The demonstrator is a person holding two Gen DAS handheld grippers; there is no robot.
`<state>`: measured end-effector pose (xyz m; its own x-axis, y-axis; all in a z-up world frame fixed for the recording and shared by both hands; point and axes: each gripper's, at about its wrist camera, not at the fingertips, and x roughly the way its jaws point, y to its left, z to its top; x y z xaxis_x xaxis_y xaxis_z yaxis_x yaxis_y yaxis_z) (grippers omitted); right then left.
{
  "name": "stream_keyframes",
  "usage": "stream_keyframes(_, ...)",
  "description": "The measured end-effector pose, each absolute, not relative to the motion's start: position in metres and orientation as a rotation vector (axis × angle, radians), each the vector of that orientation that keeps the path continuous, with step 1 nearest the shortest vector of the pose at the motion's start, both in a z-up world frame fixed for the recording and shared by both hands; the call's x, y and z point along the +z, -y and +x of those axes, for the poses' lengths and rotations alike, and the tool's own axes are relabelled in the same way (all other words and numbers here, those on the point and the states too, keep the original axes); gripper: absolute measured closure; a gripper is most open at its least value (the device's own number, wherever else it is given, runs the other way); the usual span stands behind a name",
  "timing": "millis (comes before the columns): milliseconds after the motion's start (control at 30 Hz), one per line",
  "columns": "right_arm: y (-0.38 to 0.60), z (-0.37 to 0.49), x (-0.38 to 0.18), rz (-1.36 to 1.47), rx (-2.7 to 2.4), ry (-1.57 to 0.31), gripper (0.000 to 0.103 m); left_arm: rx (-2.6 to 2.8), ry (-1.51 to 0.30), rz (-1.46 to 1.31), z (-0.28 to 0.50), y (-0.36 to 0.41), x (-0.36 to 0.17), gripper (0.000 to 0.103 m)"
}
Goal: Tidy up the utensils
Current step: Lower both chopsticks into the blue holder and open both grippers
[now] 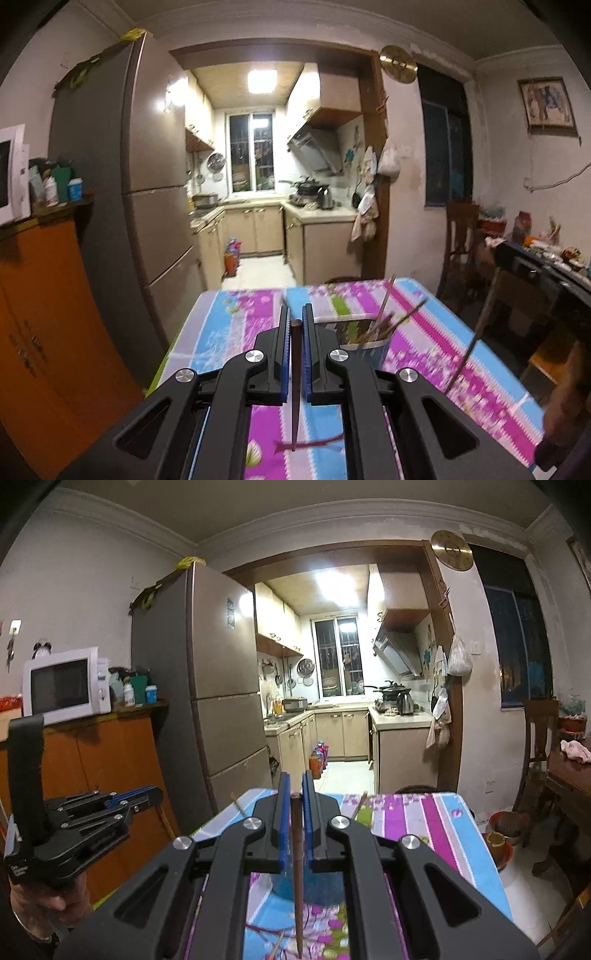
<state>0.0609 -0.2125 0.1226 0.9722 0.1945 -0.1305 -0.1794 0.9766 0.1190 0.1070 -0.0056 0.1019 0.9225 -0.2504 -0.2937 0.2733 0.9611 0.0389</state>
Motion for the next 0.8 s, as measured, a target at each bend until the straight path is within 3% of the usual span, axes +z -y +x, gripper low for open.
stream_keyframes(433, 0.226, 0.12, 0.195, 0.114, 0.128, -0.032, 0.098, -0.357, -0.165, 0.006, 0.162, 0.032, 0.188, 0.096)
stream_keyframes(800, 0.236, 0.191, 0.171, 0.201, 0.1, -0.05, 0.098, -0.364, -0.076, 0.013, 0.22, 0.066, 0.167, 0.096)
